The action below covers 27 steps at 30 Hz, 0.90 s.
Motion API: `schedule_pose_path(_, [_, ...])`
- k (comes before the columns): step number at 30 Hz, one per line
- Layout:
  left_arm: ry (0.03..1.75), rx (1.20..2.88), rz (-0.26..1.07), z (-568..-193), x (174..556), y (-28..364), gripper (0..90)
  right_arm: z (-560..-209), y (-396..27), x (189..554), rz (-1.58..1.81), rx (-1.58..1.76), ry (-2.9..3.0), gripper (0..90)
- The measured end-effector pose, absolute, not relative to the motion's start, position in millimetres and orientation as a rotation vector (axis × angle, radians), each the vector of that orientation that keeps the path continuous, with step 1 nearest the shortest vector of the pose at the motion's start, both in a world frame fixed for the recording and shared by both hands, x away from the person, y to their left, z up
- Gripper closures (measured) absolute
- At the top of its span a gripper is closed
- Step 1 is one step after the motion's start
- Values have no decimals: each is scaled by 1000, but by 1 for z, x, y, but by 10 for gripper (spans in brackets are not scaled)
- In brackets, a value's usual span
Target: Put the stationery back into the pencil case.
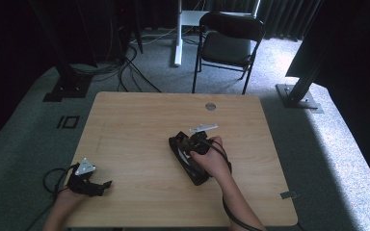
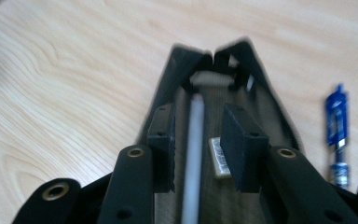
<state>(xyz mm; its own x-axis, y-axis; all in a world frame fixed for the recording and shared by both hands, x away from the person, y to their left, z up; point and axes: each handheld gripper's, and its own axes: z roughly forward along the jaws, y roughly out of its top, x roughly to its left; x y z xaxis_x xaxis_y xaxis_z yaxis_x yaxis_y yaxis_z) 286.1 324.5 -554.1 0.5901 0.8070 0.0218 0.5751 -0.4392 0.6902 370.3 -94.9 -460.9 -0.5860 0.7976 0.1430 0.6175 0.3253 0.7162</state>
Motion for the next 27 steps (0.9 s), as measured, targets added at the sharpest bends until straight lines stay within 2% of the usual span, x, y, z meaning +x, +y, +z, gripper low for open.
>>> schedule_pose_path(5, [1091, 2173, 466, -554, 286, 325, 16, -444, -116, 373, 1145, 1266, 2246, 638])
schedule_pose_path(9, [1092, 2172, 464, -554, 286, 324, 16, -448, -134, 381, 1097, 1276, 2199, 624])
schedule_pose_path(18, [1091, 2173, 464, -554, 286, 325, 16, -484, -159, 401, 997, 1328, 2205, 620])
schedule_pose_path(27, [1091, 2172, 465, -554, 286, 324, 16, -516, -161, 413, 972, 1343, 2228, 632])
